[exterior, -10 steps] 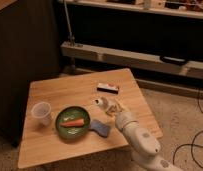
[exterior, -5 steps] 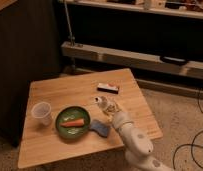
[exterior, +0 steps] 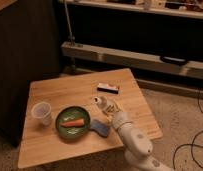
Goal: Stand the bottle upright
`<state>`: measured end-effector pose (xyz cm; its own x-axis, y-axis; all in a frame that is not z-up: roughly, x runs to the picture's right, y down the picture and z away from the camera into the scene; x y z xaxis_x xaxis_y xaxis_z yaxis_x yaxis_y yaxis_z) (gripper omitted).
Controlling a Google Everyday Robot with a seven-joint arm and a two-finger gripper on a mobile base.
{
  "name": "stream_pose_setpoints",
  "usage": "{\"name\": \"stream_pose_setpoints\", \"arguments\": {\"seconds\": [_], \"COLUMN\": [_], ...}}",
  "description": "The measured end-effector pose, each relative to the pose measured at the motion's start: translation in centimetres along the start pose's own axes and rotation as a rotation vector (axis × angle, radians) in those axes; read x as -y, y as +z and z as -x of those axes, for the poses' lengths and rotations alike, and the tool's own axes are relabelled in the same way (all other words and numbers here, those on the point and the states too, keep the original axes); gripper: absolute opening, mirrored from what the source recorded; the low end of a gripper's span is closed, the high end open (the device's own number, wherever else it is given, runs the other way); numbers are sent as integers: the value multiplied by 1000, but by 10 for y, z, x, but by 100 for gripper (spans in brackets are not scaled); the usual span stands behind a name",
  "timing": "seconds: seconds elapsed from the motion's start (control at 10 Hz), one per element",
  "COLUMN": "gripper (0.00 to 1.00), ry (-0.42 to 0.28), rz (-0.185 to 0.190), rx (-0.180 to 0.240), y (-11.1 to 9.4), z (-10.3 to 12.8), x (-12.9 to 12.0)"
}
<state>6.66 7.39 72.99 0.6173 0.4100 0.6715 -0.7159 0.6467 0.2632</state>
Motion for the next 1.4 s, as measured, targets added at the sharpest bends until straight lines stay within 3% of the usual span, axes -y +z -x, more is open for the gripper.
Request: {"name": "stream_pose_setpoints", "arguments": {"seconds": [0.2, 0.7, 0.9, 1.2, 1.4], "gripper": [0, 0, 0, 0, 0], "ry": [112, 733, 789, 668, 651], "rz": [-17, -87, -95, -97, -105], "rx": [-43, -164, -193, -216, -215], "y": [3, 18, 21, 21, 19], "z": [-8, -32, -39, -45, -50], "x": [5, 17, 14, 3, -10]}}
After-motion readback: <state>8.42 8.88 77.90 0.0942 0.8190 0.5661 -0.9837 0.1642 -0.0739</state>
